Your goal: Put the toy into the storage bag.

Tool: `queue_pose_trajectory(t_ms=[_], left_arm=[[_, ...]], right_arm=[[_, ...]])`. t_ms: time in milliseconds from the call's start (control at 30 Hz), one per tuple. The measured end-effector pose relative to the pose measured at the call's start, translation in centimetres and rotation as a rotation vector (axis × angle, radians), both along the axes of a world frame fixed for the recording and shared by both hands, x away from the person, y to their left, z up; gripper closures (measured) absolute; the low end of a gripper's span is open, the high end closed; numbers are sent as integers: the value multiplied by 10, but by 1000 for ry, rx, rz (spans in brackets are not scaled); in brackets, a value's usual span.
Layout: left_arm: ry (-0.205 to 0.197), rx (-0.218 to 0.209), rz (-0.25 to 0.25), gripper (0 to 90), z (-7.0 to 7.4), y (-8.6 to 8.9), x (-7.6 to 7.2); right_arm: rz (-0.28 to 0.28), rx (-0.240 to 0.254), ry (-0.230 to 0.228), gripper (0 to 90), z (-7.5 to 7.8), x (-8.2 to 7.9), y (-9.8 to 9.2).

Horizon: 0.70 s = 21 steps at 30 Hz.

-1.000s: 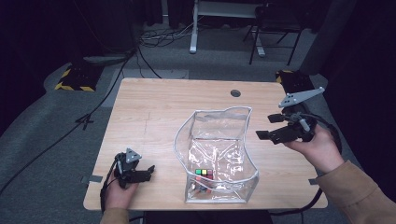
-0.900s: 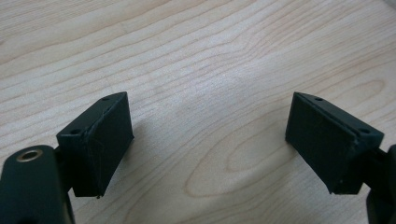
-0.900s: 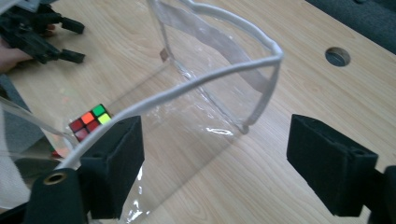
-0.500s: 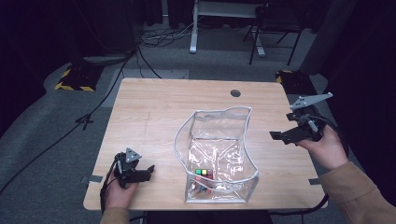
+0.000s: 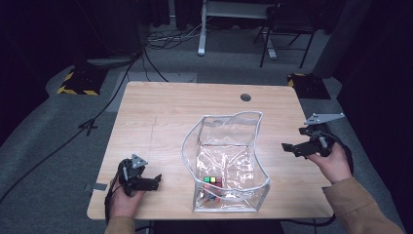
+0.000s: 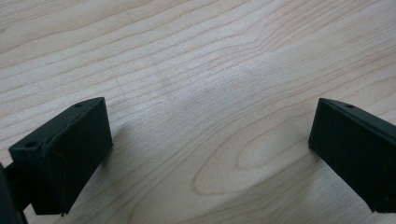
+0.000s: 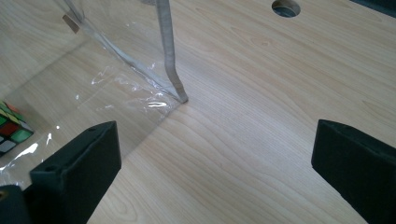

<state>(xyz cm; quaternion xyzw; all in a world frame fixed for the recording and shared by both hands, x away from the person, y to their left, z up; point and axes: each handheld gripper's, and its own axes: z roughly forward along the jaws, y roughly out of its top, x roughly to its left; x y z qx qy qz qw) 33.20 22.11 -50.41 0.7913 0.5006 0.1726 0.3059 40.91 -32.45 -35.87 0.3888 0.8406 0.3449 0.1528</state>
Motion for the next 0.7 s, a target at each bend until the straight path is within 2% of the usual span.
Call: queue_pose_trajectory(t_ms=[133, 300, 367, 467, 600, 633, 700], left_arm=[[4, 2, -1, 0, 0, 0, 0], [0, 2, 0, 0, 0, 0, 0], [-1, 1, 0, 0, 0, 0, 0], [-1, 0, 1, 0, 0, 0, 0], [-2, -1, 1, 0, 0, 0, 0], [-2, -1, 1, 0, 0, 0, 0], [-2, -1, 1, 0, 0, 0, 0]], right_arm=[[2, 7, -31, 0, -18, -3, -4], [-5, 33, -48, 0, -40, -9, -9], [-14, 54, -57, 0, -50, -12, -13], [-31, 118, -71, 0, -64, -16, -21], [-29, 149, -94, 0, -81, -21, -30], [-36, 163, -87, 0, -83, -22, -30], [-29, 143, -91, 0, -90, -23, -33]])
